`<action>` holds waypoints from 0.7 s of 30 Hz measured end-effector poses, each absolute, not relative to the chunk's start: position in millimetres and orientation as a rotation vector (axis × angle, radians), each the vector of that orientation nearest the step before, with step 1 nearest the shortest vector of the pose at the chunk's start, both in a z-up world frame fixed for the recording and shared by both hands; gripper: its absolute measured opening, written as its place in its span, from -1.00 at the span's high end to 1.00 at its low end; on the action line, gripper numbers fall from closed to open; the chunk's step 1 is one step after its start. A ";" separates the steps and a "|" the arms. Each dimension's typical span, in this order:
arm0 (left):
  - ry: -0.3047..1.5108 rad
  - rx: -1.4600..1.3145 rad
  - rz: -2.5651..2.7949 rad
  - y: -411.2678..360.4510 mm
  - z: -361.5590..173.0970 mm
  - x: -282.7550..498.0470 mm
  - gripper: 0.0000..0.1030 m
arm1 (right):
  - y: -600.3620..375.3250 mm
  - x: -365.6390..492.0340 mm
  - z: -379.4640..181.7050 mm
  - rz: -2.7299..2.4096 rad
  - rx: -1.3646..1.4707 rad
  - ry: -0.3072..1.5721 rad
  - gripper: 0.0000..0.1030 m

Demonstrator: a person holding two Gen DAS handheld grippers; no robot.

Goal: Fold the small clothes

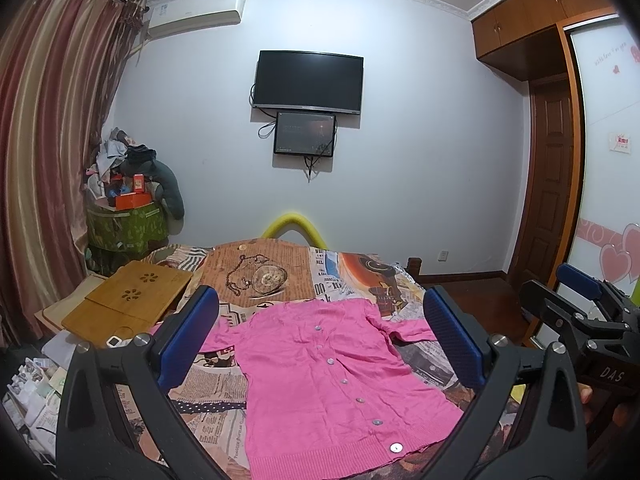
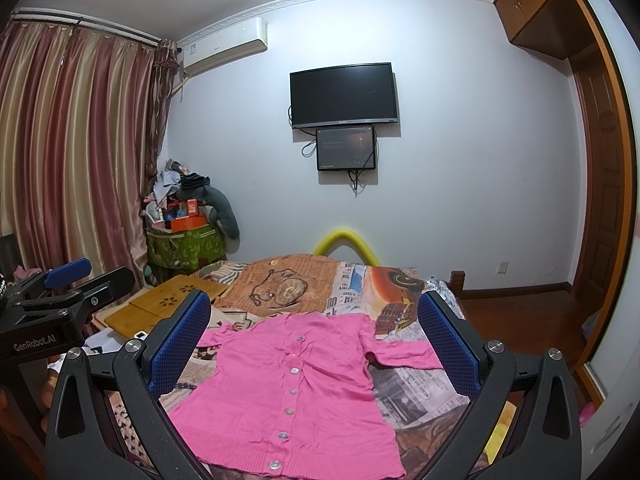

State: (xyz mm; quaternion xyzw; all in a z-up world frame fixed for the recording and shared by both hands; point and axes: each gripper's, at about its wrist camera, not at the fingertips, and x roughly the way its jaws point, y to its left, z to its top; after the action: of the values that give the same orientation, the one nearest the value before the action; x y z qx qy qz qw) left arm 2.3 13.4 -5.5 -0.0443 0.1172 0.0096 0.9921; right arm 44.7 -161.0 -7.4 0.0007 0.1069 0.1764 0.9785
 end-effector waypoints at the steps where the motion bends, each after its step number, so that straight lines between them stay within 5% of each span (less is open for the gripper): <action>1: 0.237 -0.090 0.021 14.1 -5.2 2.5 -1.00 | -160.7 44.9 -7.7 0.355 0.002 0.216 -0.99; 21: 0.305 -0.128 0.065 36.9 -15.9 48.9 -1.00 | -153.5 70.0 -17.3 0.362 -0.006 0.262 -0.99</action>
State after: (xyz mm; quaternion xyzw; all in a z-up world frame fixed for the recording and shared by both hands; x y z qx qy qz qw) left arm 48.9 36.9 -15.9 -0.0637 0.1520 0.0322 0.9858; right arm 70.0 -153.5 -17.3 -0.0028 0.1300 0.1796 0.9751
